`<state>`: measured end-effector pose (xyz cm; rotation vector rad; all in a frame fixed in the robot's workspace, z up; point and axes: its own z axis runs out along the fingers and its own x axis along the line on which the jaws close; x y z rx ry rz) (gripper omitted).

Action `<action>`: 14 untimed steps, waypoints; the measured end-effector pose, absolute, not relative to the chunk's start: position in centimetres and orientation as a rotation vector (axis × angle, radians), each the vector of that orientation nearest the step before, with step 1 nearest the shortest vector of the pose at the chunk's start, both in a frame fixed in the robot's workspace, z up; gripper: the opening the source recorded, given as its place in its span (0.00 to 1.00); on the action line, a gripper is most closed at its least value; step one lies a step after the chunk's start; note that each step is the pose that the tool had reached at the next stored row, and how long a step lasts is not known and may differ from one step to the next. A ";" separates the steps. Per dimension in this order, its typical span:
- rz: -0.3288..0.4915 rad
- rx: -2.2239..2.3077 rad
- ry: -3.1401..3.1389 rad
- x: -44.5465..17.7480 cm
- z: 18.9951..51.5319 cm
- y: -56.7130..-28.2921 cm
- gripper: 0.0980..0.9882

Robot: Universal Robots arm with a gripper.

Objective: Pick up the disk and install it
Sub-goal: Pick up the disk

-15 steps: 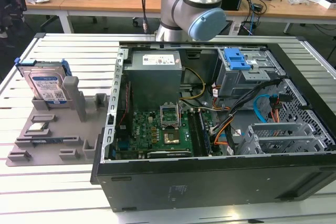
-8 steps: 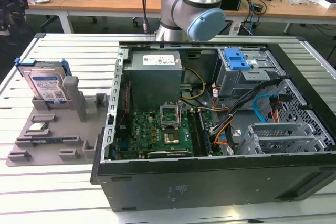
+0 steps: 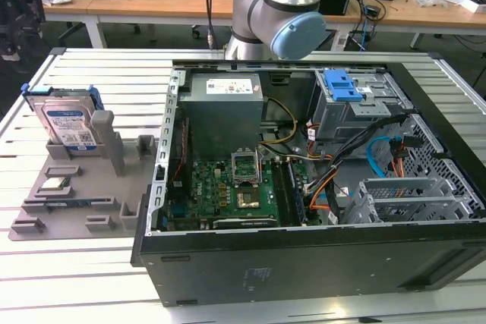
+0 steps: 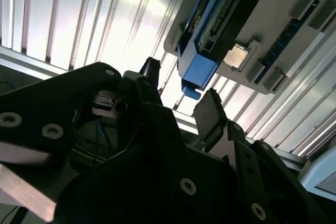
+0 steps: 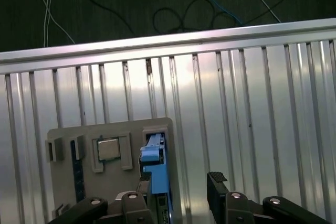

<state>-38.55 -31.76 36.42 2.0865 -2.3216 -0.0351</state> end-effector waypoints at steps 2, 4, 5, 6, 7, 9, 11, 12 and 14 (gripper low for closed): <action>-0.031 2.086 -2.319 -38.5 36.1 -31.8 0.50; -0.027 2.085 -2.317 -38.5 36.0 -32.5 0.50; -0.026 2.085 -2.316 -38.6 35.9 -32.8 0.50; -0.024 2.084 -2.316 -38.6 35.9 -33.1 0.50; -0.020 2.083 -2.314 -38.5 35.7 -33.8 0.50; 0.000 2.121 -2.264 -37.1 33.4 -33.7 0.50; 0.000 2.135 -2.250 -37.0 32.9 -33.6 0.50; 0.000 2.139 -2.247 -36.9 32.7 -33.6 0.50; 0.001 2.146 -2.240 -36.6 32.3 -33.6 0.50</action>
